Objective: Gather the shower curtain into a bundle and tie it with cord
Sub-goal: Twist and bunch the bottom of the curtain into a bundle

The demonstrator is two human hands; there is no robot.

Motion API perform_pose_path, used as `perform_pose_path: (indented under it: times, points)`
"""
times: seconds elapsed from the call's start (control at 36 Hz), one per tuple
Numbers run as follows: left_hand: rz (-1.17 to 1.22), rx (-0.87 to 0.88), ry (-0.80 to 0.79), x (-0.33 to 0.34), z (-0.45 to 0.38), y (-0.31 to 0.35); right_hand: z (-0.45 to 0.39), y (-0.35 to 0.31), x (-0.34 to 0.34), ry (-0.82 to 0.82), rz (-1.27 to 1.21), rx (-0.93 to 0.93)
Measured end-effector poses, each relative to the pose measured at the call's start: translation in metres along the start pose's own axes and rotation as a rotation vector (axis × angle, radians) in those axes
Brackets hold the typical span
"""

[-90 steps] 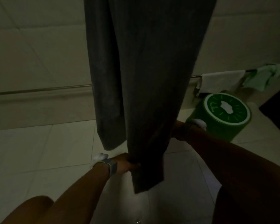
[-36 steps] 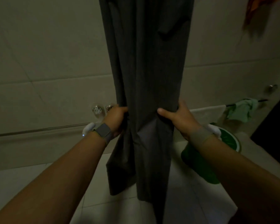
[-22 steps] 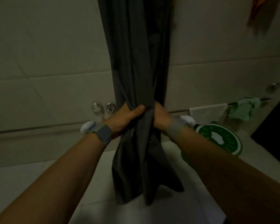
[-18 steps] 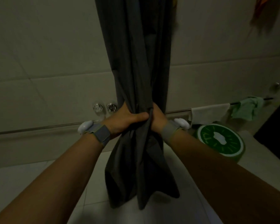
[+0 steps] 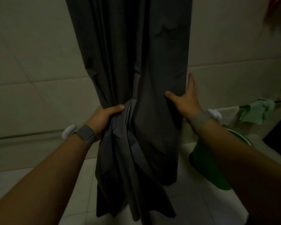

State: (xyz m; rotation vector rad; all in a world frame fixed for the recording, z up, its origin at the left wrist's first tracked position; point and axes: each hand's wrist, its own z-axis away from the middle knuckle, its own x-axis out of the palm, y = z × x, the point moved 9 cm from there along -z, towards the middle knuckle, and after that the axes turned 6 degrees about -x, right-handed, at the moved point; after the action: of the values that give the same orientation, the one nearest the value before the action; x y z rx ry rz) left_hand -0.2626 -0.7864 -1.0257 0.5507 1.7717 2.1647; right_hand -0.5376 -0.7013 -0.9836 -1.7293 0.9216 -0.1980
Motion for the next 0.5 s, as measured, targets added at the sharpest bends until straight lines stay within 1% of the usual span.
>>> perform_pose_path:
  times: [0.06, 0.11, 0.17, 0.22, 0.25, 0.33, 0.36, 0.42, 0.44, 0.47, 0.5]
  points:
    - [0.009, -0.010, -0.013, 0.007, 0.001, -0.002, -0.003, -0.001, 0.033, -0.194, -0.172, 0.075]
    - [0.001, 0.007, -0.046, 0.021, 0.001, -0.003, 0.018, -0.004, 0.074, -0.371, -0.276, 0.175]
    - [-0.011, 0.014, -0.097, 0.038, 0.002, -0.007, 0.050, -0.013, 0.107, -0.455, -0.419, 0.237]
    - [-0.018, 0.006, -0.136, 0.053, 0.002, -0.008, 0.073, -0.018, 0.126, -0.451, -0.647, 0.353]
    - [-0.022, 0.017, -0.139, 0.058, 0.003, -0.009, 0.083, -0.019, 0.131, -0.444, -0.723, 0.402]
    - [-0.064, 0.133, -0.069, 0.060, 0.005, -0.002, 0.092, -0.017, 0.130, -0.380, -0.889, 0.475]
    - [-0.069, 0.172, -0.026, 0.058, 0.007, 0.001, 0.097, -0.020, 0.130, -0.404, -0.982, 0.485]
    - [-0.095, 0.233, 0.061, 0.051, 0.007, 0.005, 0.111, -0.024, 0.133, -0.504, -1.164, 0.492]
    - [-0.110, 0.250, 0.110, 0.045, 0.009, 0.007, 0.120, -0.022, 0.131, -0.559, -1.210, 0.469]
    - [-0.120, 0.261, 0.163, 0.039, 0.011, 0.010, 0.126, -0.015, 0.130, -0.604, -1.130, 0.410]
    - [-0.133, 0.266, 0.210, 0.034, 0.010, 0.011, 0.131, -0.001, 0.127, -0.624, -0.936, 0.340]
